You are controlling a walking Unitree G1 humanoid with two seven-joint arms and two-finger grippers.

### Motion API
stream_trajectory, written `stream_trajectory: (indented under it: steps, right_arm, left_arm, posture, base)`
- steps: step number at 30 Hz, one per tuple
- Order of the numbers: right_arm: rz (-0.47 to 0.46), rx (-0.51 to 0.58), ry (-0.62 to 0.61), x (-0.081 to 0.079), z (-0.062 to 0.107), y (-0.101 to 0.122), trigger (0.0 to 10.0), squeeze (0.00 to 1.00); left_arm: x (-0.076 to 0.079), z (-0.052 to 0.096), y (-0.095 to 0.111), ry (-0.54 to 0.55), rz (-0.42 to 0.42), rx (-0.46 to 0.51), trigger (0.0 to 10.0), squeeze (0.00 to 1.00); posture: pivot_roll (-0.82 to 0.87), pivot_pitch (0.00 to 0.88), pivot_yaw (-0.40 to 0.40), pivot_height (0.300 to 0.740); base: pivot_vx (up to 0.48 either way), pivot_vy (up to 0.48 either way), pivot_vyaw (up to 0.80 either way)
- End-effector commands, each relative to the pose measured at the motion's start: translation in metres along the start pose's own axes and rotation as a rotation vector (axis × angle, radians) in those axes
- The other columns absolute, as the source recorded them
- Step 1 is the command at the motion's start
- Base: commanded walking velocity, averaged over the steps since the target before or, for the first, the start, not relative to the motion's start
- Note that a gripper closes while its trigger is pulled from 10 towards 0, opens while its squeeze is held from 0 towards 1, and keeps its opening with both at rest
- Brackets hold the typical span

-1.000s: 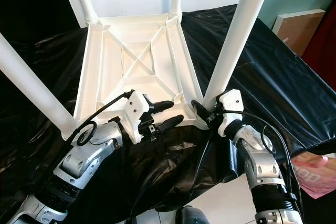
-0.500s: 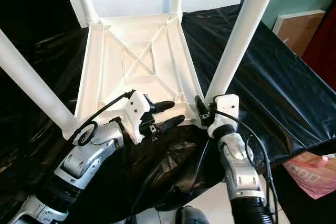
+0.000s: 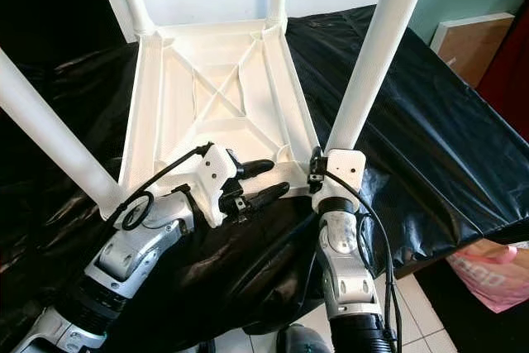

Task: Building children table

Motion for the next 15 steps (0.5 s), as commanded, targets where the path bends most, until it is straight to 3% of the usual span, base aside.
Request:
stream_trajectory:
  steps: [1, 8, 9, 10, 11, 15]
  right_arm:
    - [0.015, -0.067, -0.011, 0.004, 0.006, -0.015, 10.0, 1.00]
    - [0.002, -0.034, 0.014, 0.008, 0.008, -0.010, 10.0, 1.00]
    - [0.003, -0.030, 0.017, 0.010, 0.008, -0.010, 10.0, 0.67]
    - [0.005, -0.028, 0.020, 0.011, 0.009, -0.010, 10.0, 0.67]
    - [0.007, -0.015, 0.029, 0.013, 0.009, -0.009, 10.0, 0.00]
    - [0.022, 0.003, 0.054, 0.017, 0.010, -0.008, 10.0, 0.00]
  left_arm:
    - [0.006, 0.000, -0.004, -0.091, -0.011, -0.035, 10.0, 0.00]
    - [-0.001, 0.005, -0.010, -0.058, -0.046, -0.076, 10.0, 0.00]
    - [-0.004, 0.006, -0.011, -0.046, -0.051, -0.086, 10.0, 0.00]
    - [-0.005, 0.007, -0.012, -0.037, -0.054, -0.093, 10.0, 0.00]
    - [-0.009, 0.010, -0.015, -0.020, -0.066, -0.114, 10.0, 0.00]
    - [-0.019, 0.018, -0.024, 0.016, -0.096, -0.192, 10.0, 0.00]
  posture:
    - [-0.03, 0.134, -0.021, 0.740]
    - [-0.03, 0.136, -0.020, 0.740]
    - [-0.03, 0.138, -0.021, 0.740]
    - [-0.03, 0.138, -0.021, 0.740]
    - [-0.03, 0.139, -0.021, 0.740]
    - [-0.03, 0.141, -0.023, 0.740]
  base:
    - [0.000, 0.000, 0.00]
    - [0.000, 0.000, 0.00]
    - [0.000, 0.000, 0.00]
    - [0.000, 0.000, 0.00]
    - [0.000, 0.000, 0.00]
    - [0.000, 0.000, 0.00]
Point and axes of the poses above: a point about 5 cm out from each wrist's last joint towards the gripper, its own z axis pointing back from the gripper into the wrist, its own y axis along the axis of the wrist's last joint, x = y × z, the point moved 1 cm from there along -z, pointing out of the wrist towards the gripper, and after that the axes turned 12 degrees about z, right-handed, at the moved point
